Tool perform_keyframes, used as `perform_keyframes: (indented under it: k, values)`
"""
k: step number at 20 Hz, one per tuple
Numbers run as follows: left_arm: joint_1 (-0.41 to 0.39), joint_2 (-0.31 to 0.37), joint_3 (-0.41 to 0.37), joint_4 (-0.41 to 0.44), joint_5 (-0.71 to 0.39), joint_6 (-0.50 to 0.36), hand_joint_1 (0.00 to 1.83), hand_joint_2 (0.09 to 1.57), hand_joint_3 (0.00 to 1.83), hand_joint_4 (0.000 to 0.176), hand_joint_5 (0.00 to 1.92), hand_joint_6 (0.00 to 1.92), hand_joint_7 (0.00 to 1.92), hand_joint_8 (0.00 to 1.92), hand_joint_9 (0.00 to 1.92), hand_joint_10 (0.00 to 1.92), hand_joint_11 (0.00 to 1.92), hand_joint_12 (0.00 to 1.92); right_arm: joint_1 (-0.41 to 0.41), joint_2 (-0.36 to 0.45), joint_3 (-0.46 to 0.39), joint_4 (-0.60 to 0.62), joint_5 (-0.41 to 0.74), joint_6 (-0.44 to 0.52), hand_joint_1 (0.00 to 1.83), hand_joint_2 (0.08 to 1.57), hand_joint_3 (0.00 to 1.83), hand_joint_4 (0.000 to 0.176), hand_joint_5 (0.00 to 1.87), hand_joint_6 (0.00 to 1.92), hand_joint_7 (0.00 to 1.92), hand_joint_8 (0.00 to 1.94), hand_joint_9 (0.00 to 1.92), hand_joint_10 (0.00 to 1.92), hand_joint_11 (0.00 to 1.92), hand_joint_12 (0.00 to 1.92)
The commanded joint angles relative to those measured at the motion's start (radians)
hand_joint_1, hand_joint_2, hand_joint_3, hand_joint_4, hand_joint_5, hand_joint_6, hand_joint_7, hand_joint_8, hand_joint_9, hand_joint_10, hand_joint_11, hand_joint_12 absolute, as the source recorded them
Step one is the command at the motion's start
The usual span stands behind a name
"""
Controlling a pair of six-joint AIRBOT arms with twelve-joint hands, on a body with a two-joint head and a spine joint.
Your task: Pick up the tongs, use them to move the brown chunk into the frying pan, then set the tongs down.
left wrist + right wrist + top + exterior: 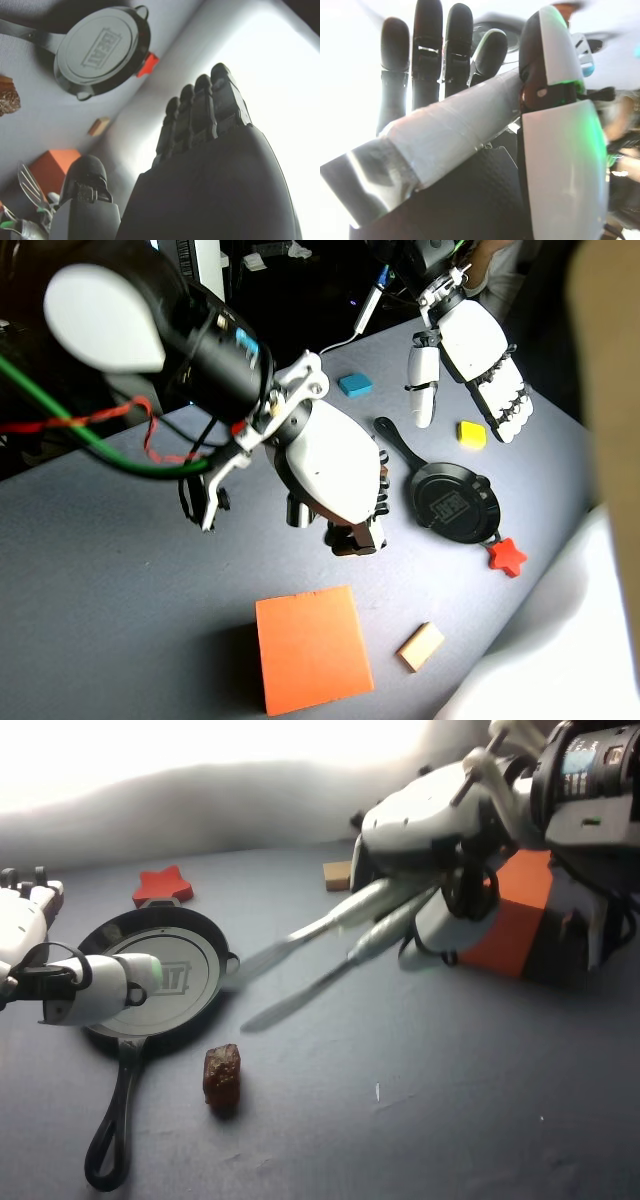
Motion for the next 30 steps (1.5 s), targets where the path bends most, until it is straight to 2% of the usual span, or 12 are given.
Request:
perform_keyframes:
  k: [1, 3, 6, 8, 11, 23, 27, 28, 30]
  values:
    - [-0.004, 0.003, 0.000, 0.080, -0.052, -0.001, 0.00, 1.17, 0.00, 0.000, 0.01, 0.00, 0.02, 0.00, 0.00, 0.00, 0.00, 0.00, 0.011, 0.007, -0.011, -0.053, 0.028, 0.048, 1.11, 1.20, 0.00, 0.000, 0.81, 1.22, 1.06, 0.00, 1.01, 0.11, 0.48, 1.31]
    - [-0.004, 0.003, 0.000, 0.080, -0.052, -0.001, 0.00, 1.17, 0.00, 0.000, 0.01, 0.00, 0.03, 0.00, 0.01, 0.00, 0.01, 0.01, 0.006, 0.007, -0.041, -0.134, -0.008, 0.188, 1.10, 1.21, 0.00, 0.000, 0.79, 1.25, 1.06, 0.00, 1.01, 0.11, 0.48, 1.32]
    - [-0.004, 0.003, 0.001, 0.078, -0.052, -0.001, 0.00, 1.16, 0.00, 0.000, 0.01, 0.01, 0.03, 0.00, 0.01, 0.00, 0.02, 0.01, 0.005, -0.005, -0.067, -0.140, -0.074, 0.285, 1.11, 1.19, 0.00, 0.000, 0.82, 1.22, 1.06, 0.00, 1.02, 0.10, 0.49, 1.30]
    - [-0.004, 0.003, 0.000, 0.078, -0.052, -0.001, 0.00, 1.17, 0.00, 0.000, 0.00, 0.00, 0.03, 0.00, 0.00, 0.00, 0.01, 0.01, -0.005, -0.029, -0.081, -0.161, -0.186, 0.414, 1.11, 1.20, 0.00, 0.000, 0.82, 1.22, 1.06, 0.00, 1.02, 0.10, 0.51, 1.29]
    - [-0.004, 0.003, 0.001, 0.076, -0.052, -0.001, 0.00, 1.18, 0.00, 0.000, 0.00, 0.00, 0.02, 0.00, 0.00, 0.00, 0.00, 0.00, -0.030, -0.058, -0.092, -0.224, -0.239, 0.560, 1.11, 1.20, 0.00, 0.000, 0.80, 1.24, 1.05, 0.00, 1.00, 0.09, 0.49, 1.29]
    - [-0.010, 0.003, 0.007, 0.069, -0.052, 0.002, 0.00, 1.18, 0.00, 0.000, 0.01, 0.01, 0.03, 0.00, 0.01, 0.00, 0.01, 0.01, -0.088, -0.210, -0.012, -0.277, -0.259, 0.577, 1.10, 1.21, 0.00, 0.000, 0.79, 1.26, 1.05, 0.00, 1.01, 0.08, 0.49, 1.30]
    - [-0.016, 0.004, 0.019, 0.069, -0.052, 0.003, 0.00, 1.17, 0.00, 0.000, 0.01, 0.00, 0.03, 0.00, 0.01, 0.00, 0.00, 0.00, -0.109, -0.226, -0.005, -0.280, -0.261, 0.572, 1.10, 1.21, 0.00, 0.000, 0.79, 1.26, 1.04, 0.00, 1.00, 0.08, 0.49, 1.29]
    - [-0.019, 0.004, 0.023, 0.069, -0.052, 0.003, 0.00, 1.17, 0.00, 0.000, 0.00, 0.00, 0.03, 0.00, 0.01, 0.00, 0.01, 0.00, -0.113, -0.226, -0.005, -0.280, -0.261, 0.571, 1.06, 1.17, 0.00, 0.000, 0.73, 0.73, 1.03, 0.01, 1.00, 0.07, 0.49, 1.28]
    - [-0.025, 0.004, 0.033, 0.069, -0.052, 0.003, 0.00, 1.17, 0.00, 0.000, 0.00, 0.00, 0.03, 0.00, 0.01, 0.00, 0.01, 0.01, -0.122, -0.223, -0.005, -0.280, -0.262, 0.571, 1.07, 1.14, 0.00, 0.000, 0.90, 0.17, 1.03, 0.00, 1.01, 0.05, 0.50, 1.26]
